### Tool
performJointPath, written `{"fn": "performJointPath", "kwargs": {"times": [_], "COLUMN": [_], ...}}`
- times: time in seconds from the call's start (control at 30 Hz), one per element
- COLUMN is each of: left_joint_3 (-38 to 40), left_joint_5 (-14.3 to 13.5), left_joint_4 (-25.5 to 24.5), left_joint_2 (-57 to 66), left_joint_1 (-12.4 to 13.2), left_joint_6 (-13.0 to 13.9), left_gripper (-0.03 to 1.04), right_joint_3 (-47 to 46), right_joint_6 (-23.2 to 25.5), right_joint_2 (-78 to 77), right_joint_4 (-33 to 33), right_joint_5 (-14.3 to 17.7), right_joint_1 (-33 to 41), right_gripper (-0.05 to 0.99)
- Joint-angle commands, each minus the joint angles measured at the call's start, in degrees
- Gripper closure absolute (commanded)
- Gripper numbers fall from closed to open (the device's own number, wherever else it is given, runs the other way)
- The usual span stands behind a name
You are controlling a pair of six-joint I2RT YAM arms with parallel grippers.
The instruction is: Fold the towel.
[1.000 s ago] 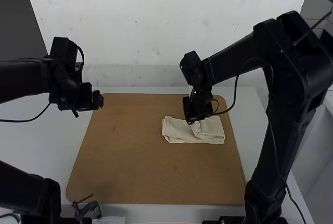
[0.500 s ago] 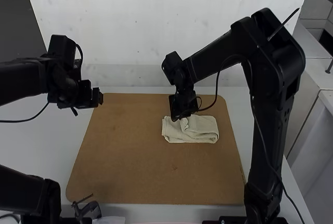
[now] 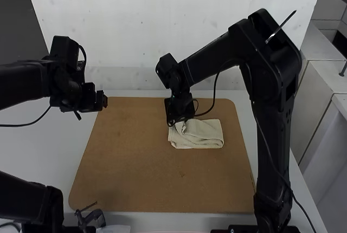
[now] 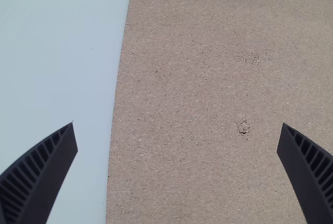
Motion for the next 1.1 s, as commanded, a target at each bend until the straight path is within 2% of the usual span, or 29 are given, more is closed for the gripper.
{"fn": "performJointPath", "kwargs": {"times": [0.0,0.17,0.2,0.23,0.27,0.3,0.33,0.6,1.07], "left_joint_3": [0.11,-0.41,-0.59,-0.76,-0.94,-0.94,-1.03,-1.2,-2.17], "left_joint_5": [0.48,0.48,0.48,0.48,0.48,0.48,0.48,0.48,0.4], "left_joint_4": [0.45,0.45,0.45,0.45,0.45,0.45,0.45,0.45,0.63], "left_joint_2": [-0.56,-1.09,-1.44,-1.61,-1.88,-2.05,-2.23,-2.84,-3.46], "left_joint_1": [0.52,0.61,0.61,0.61,0.61,0.61,0.61,0.43,1.05], "left_joint_6": [0.74,0.74,0.74,0.74,0.74,0.74,0.74,0.74,0.83], "left_gripper": [0.02,0.02,0.02,0.02,0.02,0.02,0.02,0.03,0.03], "right_joint_3": [0.0,-1.05,-1.4,-1.93,-2.63,-3.43,-4.3,-7.73,-5.45], "right_joint_6": [1.11,0.76,0.5,0.06,-0.29,-0.56,-0.73,0.14,1.55], "right_joint_2": [-5.65,-12.16,-12.86,-12.95,-12.95,-12.86,-12.51,-8.73,-3.37], "right_joint_4": [0.26,0.43,0.26,0.26,0.43,0.43,0.34,1.14,5.09], "right_joint_5": [-1.11,-1.99,-1.99,-1.99,-1.99,-1.9,-1.9,-1.99,-2.87], "right_joint_1": [-1.83,-6.75,-7.27,-7.98,-8.33,-8.5,-8.59,-4.73,3.18], "right_gripper": [0.2,0.22,0.32,0.48,0.7,0.85,0.92,0.92,0.92]}}
